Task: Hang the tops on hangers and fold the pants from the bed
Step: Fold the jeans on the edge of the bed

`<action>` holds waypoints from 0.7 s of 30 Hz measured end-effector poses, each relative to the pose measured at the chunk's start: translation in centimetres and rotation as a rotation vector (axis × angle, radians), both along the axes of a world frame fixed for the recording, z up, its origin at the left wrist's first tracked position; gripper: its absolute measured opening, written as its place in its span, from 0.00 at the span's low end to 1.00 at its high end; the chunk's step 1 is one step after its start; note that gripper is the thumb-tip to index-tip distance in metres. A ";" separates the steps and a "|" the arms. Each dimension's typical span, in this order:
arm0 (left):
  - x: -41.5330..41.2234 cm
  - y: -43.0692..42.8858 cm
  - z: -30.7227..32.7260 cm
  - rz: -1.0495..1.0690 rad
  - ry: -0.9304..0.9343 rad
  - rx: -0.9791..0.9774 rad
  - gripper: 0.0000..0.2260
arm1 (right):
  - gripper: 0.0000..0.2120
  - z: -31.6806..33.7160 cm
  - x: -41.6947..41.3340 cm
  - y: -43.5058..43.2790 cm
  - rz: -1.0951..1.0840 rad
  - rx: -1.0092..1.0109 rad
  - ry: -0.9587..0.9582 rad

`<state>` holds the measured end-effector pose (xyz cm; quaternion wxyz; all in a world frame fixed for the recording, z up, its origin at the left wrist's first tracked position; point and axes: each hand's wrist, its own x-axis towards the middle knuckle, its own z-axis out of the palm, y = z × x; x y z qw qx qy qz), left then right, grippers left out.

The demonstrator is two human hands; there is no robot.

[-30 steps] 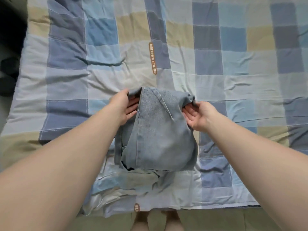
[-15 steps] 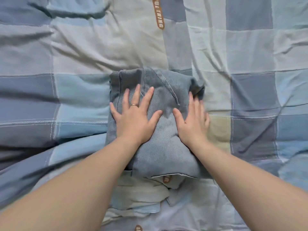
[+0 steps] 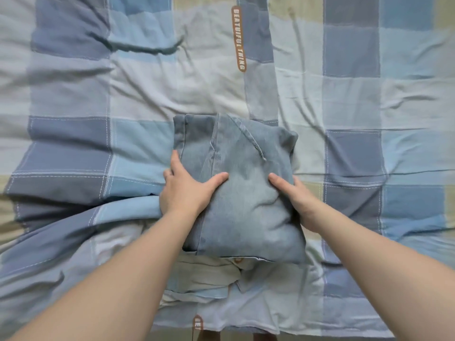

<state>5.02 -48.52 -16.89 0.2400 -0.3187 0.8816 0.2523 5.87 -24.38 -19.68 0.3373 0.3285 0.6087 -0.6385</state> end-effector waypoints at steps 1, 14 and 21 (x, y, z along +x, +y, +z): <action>-0.3 -0.3 -0.1 0.002 -0.010 0.027 0.60 | 0.42 -0.1 -0.1 0.0 0.000 -0.022 -0.016; 6.0 -2.6 4.1 0.079 -0.165 0.303 0.47 | 0.32 6.8 6.2 0.2 0.035 0.028 -0.151; 15.0 -5.1 9.8 0.093 -0.410 0.418 0.48 | 0.24 12.9 17.3 -1.1 0.044 -0.133 -0.582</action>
